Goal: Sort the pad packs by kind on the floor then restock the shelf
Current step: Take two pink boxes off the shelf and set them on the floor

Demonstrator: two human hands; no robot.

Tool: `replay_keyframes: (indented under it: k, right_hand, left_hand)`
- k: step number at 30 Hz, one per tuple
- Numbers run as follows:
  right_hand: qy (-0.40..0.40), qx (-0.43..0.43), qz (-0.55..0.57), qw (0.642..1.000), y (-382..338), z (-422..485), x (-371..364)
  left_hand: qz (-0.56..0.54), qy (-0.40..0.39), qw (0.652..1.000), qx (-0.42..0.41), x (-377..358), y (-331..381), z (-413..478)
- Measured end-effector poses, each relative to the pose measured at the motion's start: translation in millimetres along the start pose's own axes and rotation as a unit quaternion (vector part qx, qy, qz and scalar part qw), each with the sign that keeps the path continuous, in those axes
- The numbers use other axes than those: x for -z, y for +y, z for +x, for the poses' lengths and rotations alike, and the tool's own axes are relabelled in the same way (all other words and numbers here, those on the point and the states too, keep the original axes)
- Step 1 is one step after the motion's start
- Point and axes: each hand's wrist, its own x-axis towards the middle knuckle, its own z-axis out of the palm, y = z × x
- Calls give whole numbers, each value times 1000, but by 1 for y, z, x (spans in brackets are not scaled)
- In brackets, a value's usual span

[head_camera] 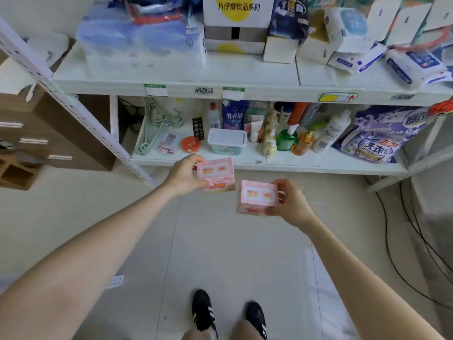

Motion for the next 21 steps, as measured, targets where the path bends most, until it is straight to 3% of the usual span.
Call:
replay_keyframes:
  k: [12,21]
  right_hand:
    - [6,-58,12,998,192,115,-117]
    - [3,-39,-8,999,349,233,-183]
  left_hand:
    - [-17,-50,997,51,-148,-202,103]
    - [-21,-41,998,50,-272,-347,215]
